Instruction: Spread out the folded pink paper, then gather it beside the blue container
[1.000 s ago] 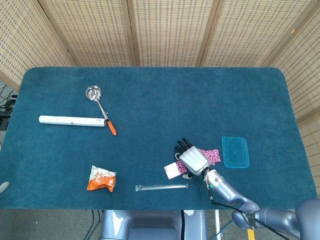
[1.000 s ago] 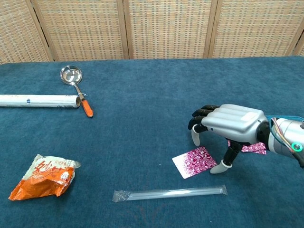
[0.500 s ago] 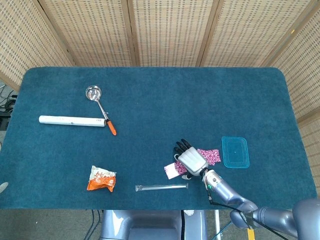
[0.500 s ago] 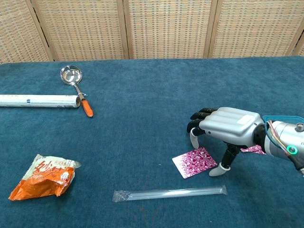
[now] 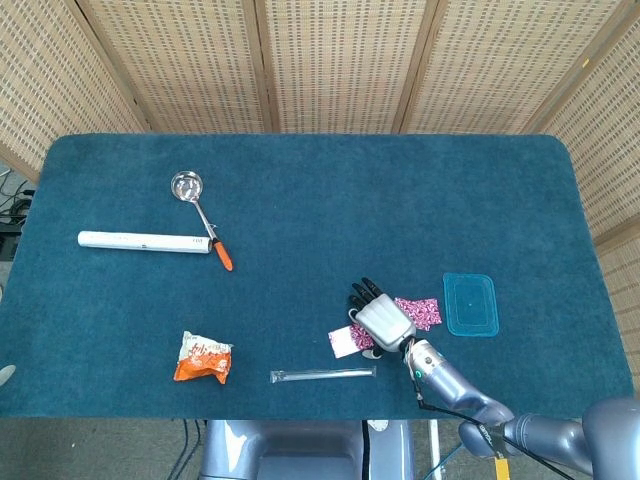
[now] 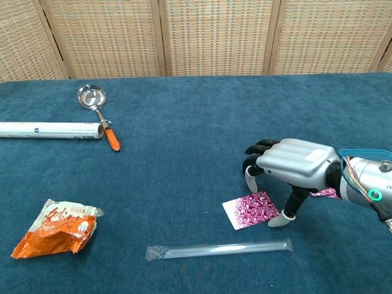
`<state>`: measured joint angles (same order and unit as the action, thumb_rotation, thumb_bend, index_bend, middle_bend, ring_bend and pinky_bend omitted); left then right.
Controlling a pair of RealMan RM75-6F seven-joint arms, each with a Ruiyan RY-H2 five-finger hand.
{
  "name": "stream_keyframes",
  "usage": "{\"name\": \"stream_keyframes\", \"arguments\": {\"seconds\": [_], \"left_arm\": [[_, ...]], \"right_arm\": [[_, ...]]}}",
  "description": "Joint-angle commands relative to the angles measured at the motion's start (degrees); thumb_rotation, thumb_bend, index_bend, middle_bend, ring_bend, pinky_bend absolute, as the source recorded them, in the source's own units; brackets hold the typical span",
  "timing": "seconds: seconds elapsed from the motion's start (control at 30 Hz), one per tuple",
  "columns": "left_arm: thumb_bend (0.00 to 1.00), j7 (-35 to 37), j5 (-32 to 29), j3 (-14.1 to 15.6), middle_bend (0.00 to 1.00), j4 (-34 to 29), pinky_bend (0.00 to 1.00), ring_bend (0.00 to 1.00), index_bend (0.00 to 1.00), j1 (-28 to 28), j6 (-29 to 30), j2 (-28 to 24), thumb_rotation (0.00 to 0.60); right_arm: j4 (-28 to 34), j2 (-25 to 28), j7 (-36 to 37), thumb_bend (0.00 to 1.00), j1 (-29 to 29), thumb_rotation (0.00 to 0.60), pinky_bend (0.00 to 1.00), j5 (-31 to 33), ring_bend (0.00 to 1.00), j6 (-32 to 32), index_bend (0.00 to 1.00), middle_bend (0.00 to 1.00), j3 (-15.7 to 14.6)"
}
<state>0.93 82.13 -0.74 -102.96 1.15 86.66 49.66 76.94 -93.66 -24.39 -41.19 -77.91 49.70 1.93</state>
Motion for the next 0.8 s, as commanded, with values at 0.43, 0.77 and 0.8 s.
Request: {"name": "stream_keyframes", "arguments": {"seconds": [0.43, 0.77, 0.8], "left_arm": [[0.02, 0.39, 0.2, -0.06, 0.0, 0.25, 0.0, 0.0, 0.0, 0.09, 0.18, 0.08, 0.6], [0.02, 0.53, 0.21, -0.09, 0.0, 0.29, 0.0, 0.0, 0.0, 0.23, 0.37, -0.07, 0.6], [0.02, 0.54, 0.22, -0.11, 0.0, 0.24, 0.0, 0.0, 0.0, 0.24, 0.42, -0.08, 0.6]], "right_arm": [[0.5, 0.24, 0.55, 0.4, 0.1, 0.6, 0.0, 0.02, 0.0, 0.5, 0.49, 0.28, 0.24], [0.53, 0.37, 0.84, 0.41, 0.23, 0.6, 0.0, 0.08, 0.0, 0.53, 0.5, 0.28, 0.09], [0.69, 0.53, 0.91, 0.41, 0.24, 0.6, 0.0, 0.01, 0.0, 0.62, 0.5, 0.28, 0.13]]}}
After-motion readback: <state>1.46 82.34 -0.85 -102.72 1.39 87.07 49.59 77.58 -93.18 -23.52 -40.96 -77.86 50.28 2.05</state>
